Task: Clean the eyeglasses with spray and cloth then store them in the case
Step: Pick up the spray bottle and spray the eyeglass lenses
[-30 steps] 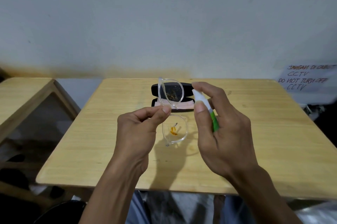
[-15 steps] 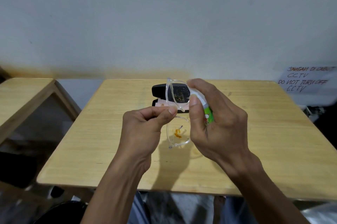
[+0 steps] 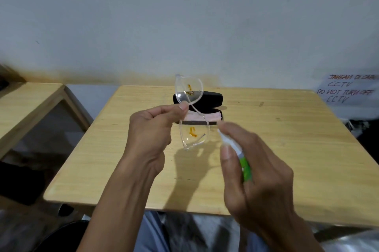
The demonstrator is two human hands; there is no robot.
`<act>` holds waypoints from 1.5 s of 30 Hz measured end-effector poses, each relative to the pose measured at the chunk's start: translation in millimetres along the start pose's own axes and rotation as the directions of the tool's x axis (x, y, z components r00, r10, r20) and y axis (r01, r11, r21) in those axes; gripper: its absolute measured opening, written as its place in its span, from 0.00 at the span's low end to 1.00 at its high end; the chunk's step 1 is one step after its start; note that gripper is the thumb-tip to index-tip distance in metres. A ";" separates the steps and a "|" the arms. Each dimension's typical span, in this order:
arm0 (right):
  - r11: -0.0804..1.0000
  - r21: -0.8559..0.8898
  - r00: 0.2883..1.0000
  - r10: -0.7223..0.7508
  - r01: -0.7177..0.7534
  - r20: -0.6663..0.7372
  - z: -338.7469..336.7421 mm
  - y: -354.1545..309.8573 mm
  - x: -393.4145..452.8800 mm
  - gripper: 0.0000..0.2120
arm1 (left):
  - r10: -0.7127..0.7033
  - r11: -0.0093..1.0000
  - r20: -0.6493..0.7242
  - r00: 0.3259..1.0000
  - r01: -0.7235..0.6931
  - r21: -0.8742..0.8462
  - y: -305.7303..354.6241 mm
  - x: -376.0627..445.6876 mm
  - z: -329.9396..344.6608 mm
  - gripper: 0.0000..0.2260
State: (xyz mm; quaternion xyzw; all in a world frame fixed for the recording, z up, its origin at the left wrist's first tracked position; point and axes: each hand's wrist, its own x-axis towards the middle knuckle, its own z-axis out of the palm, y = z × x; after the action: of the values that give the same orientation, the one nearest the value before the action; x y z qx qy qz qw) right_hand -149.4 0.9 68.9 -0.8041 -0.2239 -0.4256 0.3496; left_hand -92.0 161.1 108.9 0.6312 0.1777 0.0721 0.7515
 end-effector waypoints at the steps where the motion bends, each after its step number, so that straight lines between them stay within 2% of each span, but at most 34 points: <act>1: 1.000 -0.012 1.000 -0.003 0.003 0.021 2.2 -1.1 -5.2 0.14 | 0.003 1.000 -0.004 1.000 -0.003 -0.011 2.0 2.4 0.0 0.06; 4: 1.000 -0.013 0.999 0.005 -0.004 0.042 8.0 -2.0 -11.9 0.14 | 0.011 1.000 -0.002 1.000 -0.011 -0.009 5.4 4.6 2.2 0.07; 10: 0.998 -0.005 0.998 -0.060 0.060 -0.011 12.5 1.8 -1.7 0.13 | 0.011 1.000 0.002 1.000 -0.011 0.003 4.3 4.0 5.5 0.10; 16: 0.999 0.011 0.997 -0.044 0.045 -0.070 19.6 9.8 -0.4 0.10 | 0.003 1.000 0.020 1.000 -0.003 0.002 3.4 1.9 6.4 0.06; 19: 0.999 0.032 0.997 -0.033 0.035 -0.072 16.9 8.4 -2.5 0.12 | -0.002 1.000 0.022 1.000 0.003 -0.003 2.1 2.9 5.4 0.06; 21: 0.997 0.065 0.998 0.038 -0.035 -0.059 10.9 6.2 -5.7 0.14 | 0.008 1.000 0.020 1.000 -0.008 -0.001 2.7 4.8 3.1 0.07; 22: 0.981 0.131 0.988 0.150 -0.144 -0.044 8.1 5.9 -6.9 0.13 | 0.017 1.000 0.023 1.000 -0.017 -0.002 4.0 6.3 1.8 0.07; 23: 0.921 0.251 0.952 0.306 -0.298 0.008 6.4 7.1 -6.7 0.12 | 0.027 1.000 0.029 0.999 -0.027 -0.003 5.7 7.7 0.3 0.06; 25: 0.622 0.515 0.795 0.559 -0.590 0.236 4.3 15.9 -3.8 0.10 | 0.049 0.999 0.048 0.998 -0.049 -0.001 9.8 10.0 -1.9 0.05; 26: 0.482 0.563 0.720 0.603 -0.672 0.343 3.8 22.6 -0.5 0.11 | 0.062 0.998 0.058 0.996 -0.062 -0.001 11.8 10.9 -2.8 0.04; 28: 0.290 0.567 0.610 0.594 -0.771 0.524 5.0 36.5 8.6 0.11 | 0.080 0.997 0.077 0.994 -0.080 -0.005 14.9 12.4 -3.9 0.03; 31: 0.083 0.557 0.519 0.497 -0.826 0.695 12.4 51.9 23.9 0.11 | 0.084 0.996 0.104 0.991 -0.085 0.005 15.3 12.9 -4.0 0.04; 37: -0.030 0.520 0.478 0.352 -0.854 0.805 22.5 62.4 39.7 0.11 | 0.067 0.997 0.153 0.986 -0.070 0.018 12.7 11.9 -4.1 0.05; 42: -0.050 0.545 0.487 0.388 -0.837 0.782 29.0 59.5 37.3 0.11 | 0.053 0.998 0.172 0.984 -0.057 0.019 11.1 13.6 -5.3 0.04; 45: -0.013 0.560 0.503 0.422 -0.829 0.754 31.6 57.5 35.9 0.11 | 0.052 0.998 0.174 0.983 -0.057 0.022 10.7 13.5 -4.8 0.06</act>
State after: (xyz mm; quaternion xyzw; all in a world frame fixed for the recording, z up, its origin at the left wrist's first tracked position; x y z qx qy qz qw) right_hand -75.6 -10.7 65.3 -0.5382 -0.0761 0.1455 0.8267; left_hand -80.0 172.0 116.3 0.6497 0.0953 0.0352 0.7534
